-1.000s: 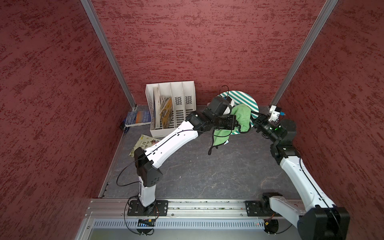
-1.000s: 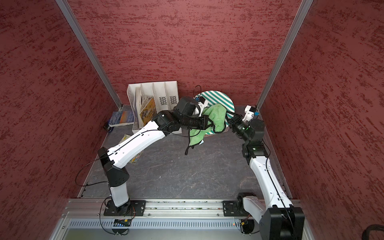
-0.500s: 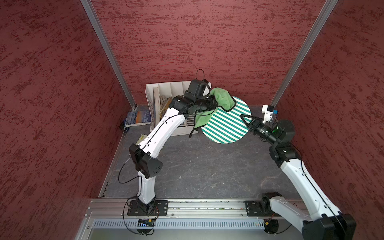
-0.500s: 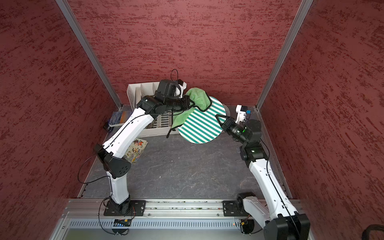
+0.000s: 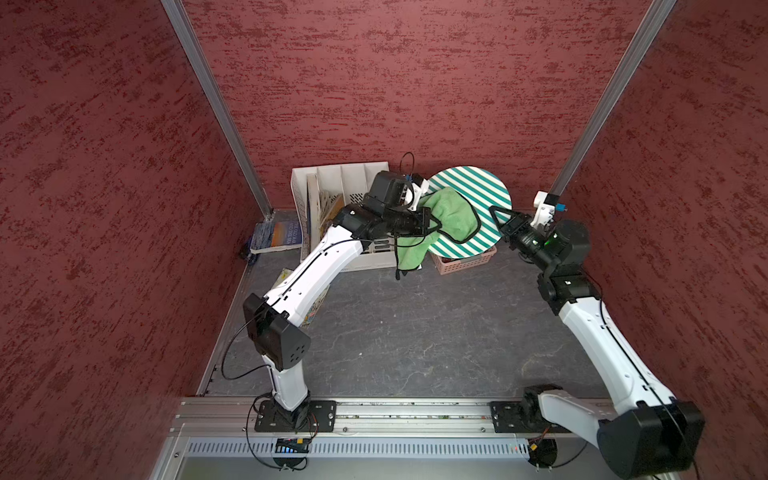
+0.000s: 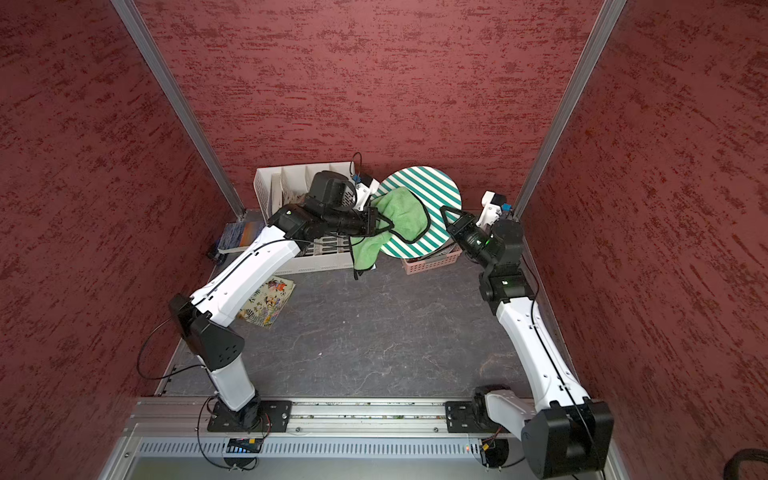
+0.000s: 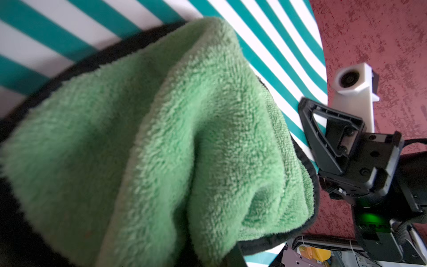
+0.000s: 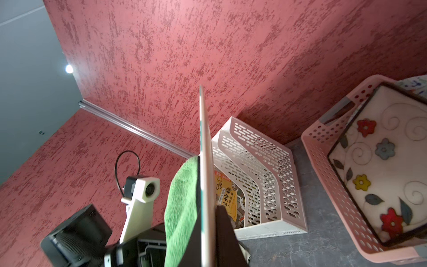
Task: Wipe the wet plate dry
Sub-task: Wipe the plate with towel.
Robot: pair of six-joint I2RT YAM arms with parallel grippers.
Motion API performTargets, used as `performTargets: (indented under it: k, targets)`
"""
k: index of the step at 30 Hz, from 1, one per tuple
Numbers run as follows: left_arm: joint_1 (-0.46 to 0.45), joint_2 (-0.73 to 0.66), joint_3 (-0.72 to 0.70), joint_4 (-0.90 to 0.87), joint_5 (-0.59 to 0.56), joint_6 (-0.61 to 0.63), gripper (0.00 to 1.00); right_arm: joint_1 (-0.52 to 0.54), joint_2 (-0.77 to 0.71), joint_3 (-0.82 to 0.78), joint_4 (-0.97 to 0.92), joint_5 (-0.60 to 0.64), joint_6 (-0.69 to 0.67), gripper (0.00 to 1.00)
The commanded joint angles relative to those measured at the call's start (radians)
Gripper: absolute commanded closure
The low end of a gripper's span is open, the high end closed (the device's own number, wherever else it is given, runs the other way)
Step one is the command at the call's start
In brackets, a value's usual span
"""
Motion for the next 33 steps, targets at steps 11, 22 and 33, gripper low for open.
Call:
performTargets:
  k: [11, 22, 33]
  targets:
    - [-0.012, 0.100, 0.116, -0.081, -0.043, 0.005, 1.00, 0.083, 0.099, 0.232, 0.176, 0.033, 0.017, 1.00]
    - [0.078, 0.131, 0.211, -0.133, -0.060, 0.000, 1.00, 0.256, 0.065, 0.165, 0.134, -0.089, -0.159, 1.00]
    - [0.155, -0.067, -0.034, 0.116, 0.082, -0.123, 1.00, -0.112, 0.009, 0.171, 0.322, 0.043, 0.146, 1.00]
